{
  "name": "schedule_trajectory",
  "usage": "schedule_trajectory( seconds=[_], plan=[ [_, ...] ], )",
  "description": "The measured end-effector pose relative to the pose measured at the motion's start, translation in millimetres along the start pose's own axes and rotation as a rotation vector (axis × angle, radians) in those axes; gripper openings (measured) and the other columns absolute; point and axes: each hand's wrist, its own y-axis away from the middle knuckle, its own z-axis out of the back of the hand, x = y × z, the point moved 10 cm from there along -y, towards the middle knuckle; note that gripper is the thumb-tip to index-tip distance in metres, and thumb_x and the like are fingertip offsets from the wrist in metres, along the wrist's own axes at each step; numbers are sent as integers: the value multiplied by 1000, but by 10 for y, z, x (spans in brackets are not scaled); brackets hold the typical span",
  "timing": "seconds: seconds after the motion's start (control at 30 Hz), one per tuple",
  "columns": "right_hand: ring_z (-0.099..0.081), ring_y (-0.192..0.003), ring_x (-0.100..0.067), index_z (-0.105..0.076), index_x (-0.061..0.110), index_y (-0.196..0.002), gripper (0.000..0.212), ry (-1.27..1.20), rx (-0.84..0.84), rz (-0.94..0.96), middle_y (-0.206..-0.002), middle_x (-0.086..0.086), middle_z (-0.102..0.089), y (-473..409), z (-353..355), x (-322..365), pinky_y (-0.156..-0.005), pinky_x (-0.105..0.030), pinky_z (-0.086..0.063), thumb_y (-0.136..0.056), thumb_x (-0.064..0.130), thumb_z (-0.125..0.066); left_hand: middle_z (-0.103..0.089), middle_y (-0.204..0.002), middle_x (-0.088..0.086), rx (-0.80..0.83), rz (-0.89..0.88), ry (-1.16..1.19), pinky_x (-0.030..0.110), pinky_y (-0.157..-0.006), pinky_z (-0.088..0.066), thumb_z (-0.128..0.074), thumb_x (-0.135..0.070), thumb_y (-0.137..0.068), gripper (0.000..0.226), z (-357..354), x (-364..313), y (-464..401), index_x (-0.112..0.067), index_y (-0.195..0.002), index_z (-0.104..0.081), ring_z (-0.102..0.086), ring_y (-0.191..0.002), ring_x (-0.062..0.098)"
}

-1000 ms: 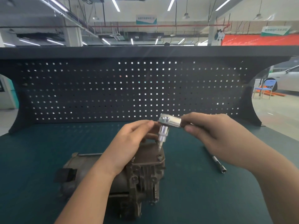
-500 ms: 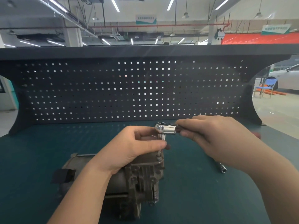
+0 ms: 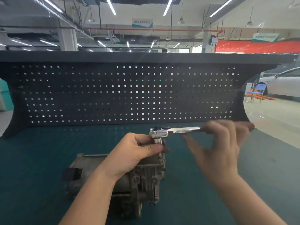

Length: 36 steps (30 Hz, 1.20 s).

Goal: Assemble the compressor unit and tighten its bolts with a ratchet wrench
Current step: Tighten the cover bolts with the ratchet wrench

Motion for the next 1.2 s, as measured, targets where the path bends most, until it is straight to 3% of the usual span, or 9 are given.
schedule_trajectory(
  seconds=[0.1,0.23,0.33,0.47,0.63,0.83,0.93,1.03,1.2],
  plan=[
    [-42,-75,-19,-44,15,-82,36,-189,-2,4,-80,8,-49,337,47,43,-78,-25,-33,-87,44,-64,-78,-90,4,8,-12,-8,20,-73,-55,-77,-37,-62,28,-21,-15,7,-22,-86,-81,-73,-87,11],
    [-42,-52,-5,-59,16,-80,37,-786,280,-784,-56,8,-49,502,-472,-292,-51,-19,-35,-75,52,-52,-78,-90,1,30,-30,-26,18,-76,-55,-75,-33,-65,22,-47,-59,29,-26,-84,-81,-72,-89,8],
    [-43,-49,-10,-72,25,-82,34,-1083,205,-918,-55,6,-52,370,-628,-221,-49,-19,-35,-77,53,-53,-78,-91,-3,49,-73,-66,17,-77,-53,-77,-28,-77,9,-69,-89,33,-33,-85,-80,-72,-89,5],
    [-50,-57,-2,-66,30,-54,36,-1064,-104,-700,-56,14,-58,158,-483,-121,-57,-18,-40,-83,41,-48,-78,-94,0,23,-125,-59,21,-78,-55,-75,-26,-74,19,-18,-77,38,-32,-91,-80,-73,-91,10],
    [-47,-51,1,-58,36,-57,44,-957,-210,-393,-52,14,-52,-104,-351,151,-56,-18,-37,-93,58,-44,-78,-84,1,-9,-164,-44,17,-68,-54,-82,-24,-72,12,-14,-94,34,-25,-84,-81,-72,-78,7],
    [-32,-43,-21,-44,1,-46,61,-560,-192,-13,-46,-7,-35,-48,29,524,-42,-30,-25,-102,25,-42,-75,-76,-9,-30,-221,-142,11,-64,-49,-72,-29,-76,9,-101,-195,81,-27,-75,-80,-68,-72,-2],
    [-23,-50,-18,-39,10,-46,46,-356,-217,232,-51,-5,-27,59,121,1002,-46,-30,-22,-87,6,-59,-61,-52,-21,-136,-244,-266,11,-55,-46,-55,7,-91,54,-46,-169,97,-27,-53,-71,-55,-52,-11],
    [-19,-55,-17,-26,22,-64,40,-292,-227,239,-63,3,-19,2,85,1116,-49,-28,-19,-98,24,-48,-52,-45,-23,-200,-294,-389,4,-49,-37,-53,6,-91,53,-35,-229,104,-28,-50,-51,-49,-46,-10],
    [-32,-48,-18,-41,11,-59,46,-575,-107,88,-53,0,-35,-30,-35,553,-49,-30,-26,-101,30,-39,-76,-81,-10,-64,-244,-258,19,-70,-53,-73,-41,-77,10,-127,-184,87,-33,-81,-79,-69,-77,0]
  ],
)
